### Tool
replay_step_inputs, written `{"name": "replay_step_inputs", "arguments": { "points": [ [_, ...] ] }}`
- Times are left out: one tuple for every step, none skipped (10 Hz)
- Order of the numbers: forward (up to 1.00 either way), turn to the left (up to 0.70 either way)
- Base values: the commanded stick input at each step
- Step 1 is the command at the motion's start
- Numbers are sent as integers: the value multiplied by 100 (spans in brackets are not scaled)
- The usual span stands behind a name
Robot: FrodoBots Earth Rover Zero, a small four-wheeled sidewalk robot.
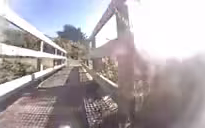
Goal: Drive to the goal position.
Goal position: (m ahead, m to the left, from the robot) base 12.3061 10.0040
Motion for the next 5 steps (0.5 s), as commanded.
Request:
{"name": "replay_step_inputs", "arguments": {
  "points": [
    [0, 100],
    [0, 100],
    [0, 100],
    [0, 100],
    [0, 100]
  ]
}}
